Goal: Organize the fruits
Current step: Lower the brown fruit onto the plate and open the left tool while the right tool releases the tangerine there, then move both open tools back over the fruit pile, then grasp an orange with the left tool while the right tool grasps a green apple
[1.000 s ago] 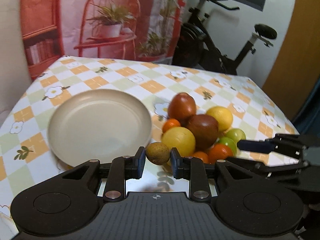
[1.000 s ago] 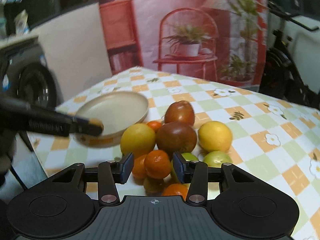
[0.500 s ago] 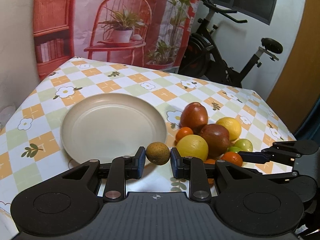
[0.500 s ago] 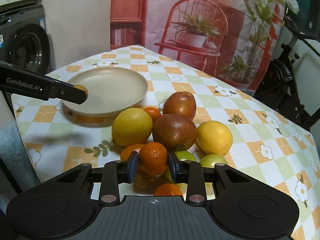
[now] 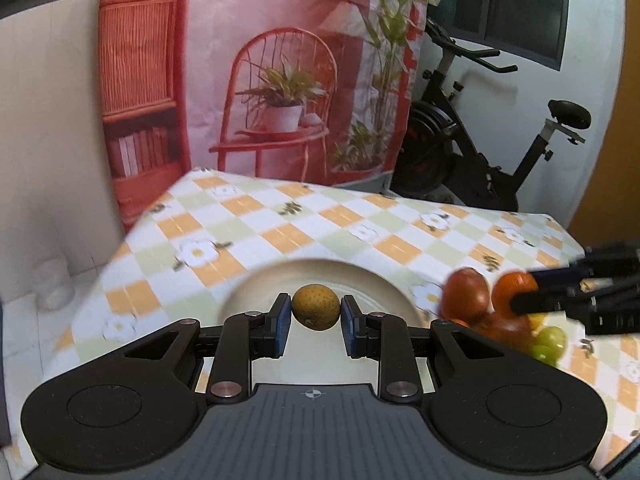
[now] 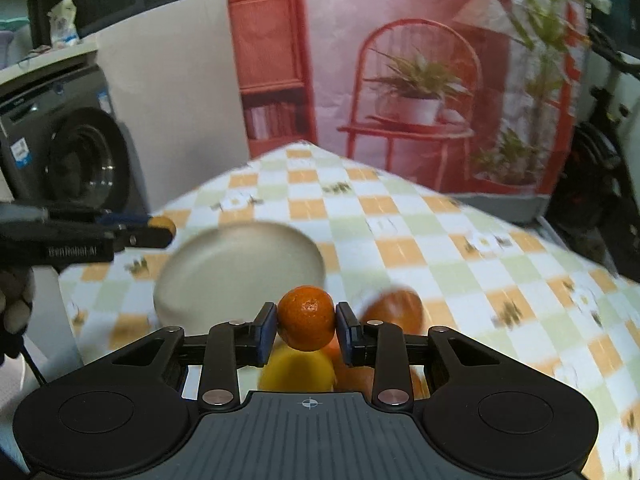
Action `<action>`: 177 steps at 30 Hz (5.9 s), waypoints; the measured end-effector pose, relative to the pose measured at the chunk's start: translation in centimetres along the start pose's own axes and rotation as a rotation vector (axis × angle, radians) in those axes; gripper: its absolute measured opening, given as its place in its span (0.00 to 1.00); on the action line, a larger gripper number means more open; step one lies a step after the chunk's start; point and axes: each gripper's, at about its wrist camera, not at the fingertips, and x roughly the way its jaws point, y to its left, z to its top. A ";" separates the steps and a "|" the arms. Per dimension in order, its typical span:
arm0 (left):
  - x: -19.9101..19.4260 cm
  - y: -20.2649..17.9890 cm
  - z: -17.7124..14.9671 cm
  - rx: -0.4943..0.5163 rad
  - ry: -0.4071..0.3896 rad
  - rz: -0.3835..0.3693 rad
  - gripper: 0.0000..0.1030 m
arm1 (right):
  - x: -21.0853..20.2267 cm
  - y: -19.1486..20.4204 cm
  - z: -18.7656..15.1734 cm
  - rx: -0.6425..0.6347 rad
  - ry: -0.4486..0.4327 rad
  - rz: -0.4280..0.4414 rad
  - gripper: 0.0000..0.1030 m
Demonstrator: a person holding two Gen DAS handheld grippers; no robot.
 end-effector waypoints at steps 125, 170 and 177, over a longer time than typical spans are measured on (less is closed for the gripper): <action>2.6 -13.5 -5.4 0.156 0.196 -0.222 0.37 | -4.8 -5.1 -13.0 0.305 -0.150 -0.139 0.32; 7.5 -13.4 -6.1 0.003 0.339 -0.327 0.35 | -4.4 -6.1 -13.7 0.330 -0.136 -0.127 0.32; 6.1 -12.6 -5.7 -0.004 0.292 -0.288 0.35 | -3.9 -5.2 -13.4 0.272 -0.128 -0.128 0.33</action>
